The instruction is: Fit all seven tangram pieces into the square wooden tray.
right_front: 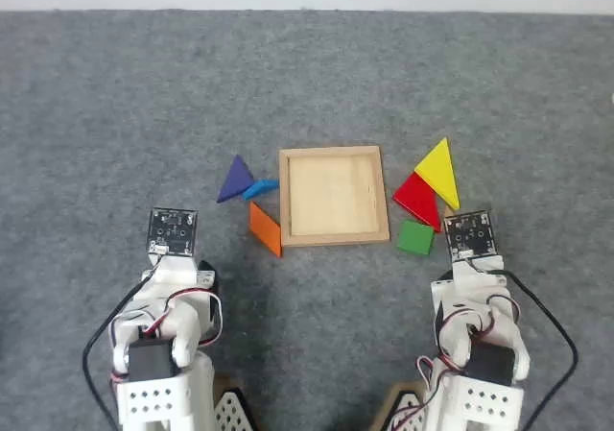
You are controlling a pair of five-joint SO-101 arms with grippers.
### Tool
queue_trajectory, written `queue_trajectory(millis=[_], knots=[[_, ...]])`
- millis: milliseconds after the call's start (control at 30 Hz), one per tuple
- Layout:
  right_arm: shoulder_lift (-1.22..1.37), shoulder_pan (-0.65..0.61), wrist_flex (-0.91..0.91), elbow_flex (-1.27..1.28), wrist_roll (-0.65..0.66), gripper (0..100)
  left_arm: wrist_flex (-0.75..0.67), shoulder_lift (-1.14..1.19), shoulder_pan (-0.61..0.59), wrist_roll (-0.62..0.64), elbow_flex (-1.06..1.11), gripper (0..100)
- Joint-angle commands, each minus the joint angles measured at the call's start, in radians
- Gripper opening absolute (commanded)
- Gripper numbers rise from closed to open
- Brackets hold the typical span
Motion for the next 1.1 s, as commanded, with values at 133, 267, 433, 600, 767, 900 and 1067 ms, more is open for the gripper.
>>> queue_trajectory(millis=[133, 267, 433, 600, 767, 900, 1067], knots=[[-0.013, -0.004, -0.005, 0.017, -0.009, 0.9, 0.006, -0.02, 0.006, 0.009, -0.004, 8], [-0.013, -0.007, -0.005, 0.017, -0.009, 0.8, 0.006, -0.02, 0.006, 0.009, -0.004, 8], [-0.013, -0.008, -0.005, 0.017, -0.009, 0.8, 0.006, -0.02, 0.006, 0.009, -0.004, 8], [-0.013, -0.004, -0.005, 0.017, -0.008, 0.8, 0.006, -0.02, 0.006, 0.009, -0.004, 8], [-0.013, -0.004, -0.013, 0.014, -0.008, 0.9, 0.006, -0.02, 0.006, 0.009, -0.004, 8], [-0.013, -0.001, -0.007, -0.025, -0.003, 0.9, 0.006, -0.02, 0.006, 0.009, -0.004, 8], [-0.001, -0.015, 0.081, -0.21, 0.083, 1.7, 0.006, -0.02, 0.006, 0.009, -0.004, 8]])
